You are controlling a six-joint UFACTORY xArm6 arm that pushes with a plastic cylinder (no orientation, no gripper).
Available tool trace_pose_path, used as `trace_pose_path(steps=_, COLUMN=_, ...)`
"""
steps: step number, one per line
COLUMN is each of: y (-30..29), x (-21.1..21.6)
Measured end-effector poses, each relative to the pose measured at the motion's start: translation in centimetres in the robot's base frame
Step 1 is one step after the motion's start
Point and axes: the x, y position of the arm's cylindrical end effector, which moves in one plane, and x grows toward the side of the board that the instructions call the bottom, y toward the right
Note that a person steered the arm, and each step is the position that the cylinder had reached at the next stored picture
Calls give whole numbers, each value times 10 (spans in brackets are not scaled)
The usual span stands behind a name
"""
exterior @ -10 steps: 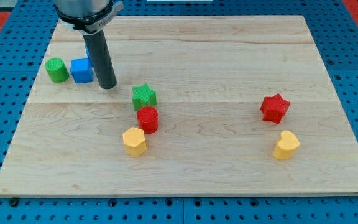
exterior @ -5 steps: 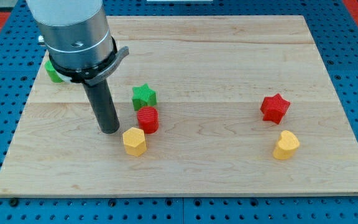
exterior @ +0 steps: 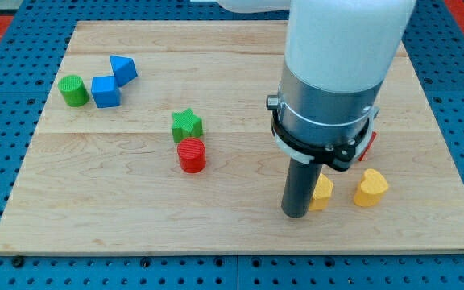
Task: Slide the yellow hexagon above the red star
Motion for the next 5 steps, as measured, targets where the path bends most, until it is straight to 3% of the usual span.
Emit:
trace_pose_path(steps=2, y=26, x=6)
trace_pose_path(steps=4, y=39, x=-52)
trace_pose_path(steps=5, y=39, x=-59)
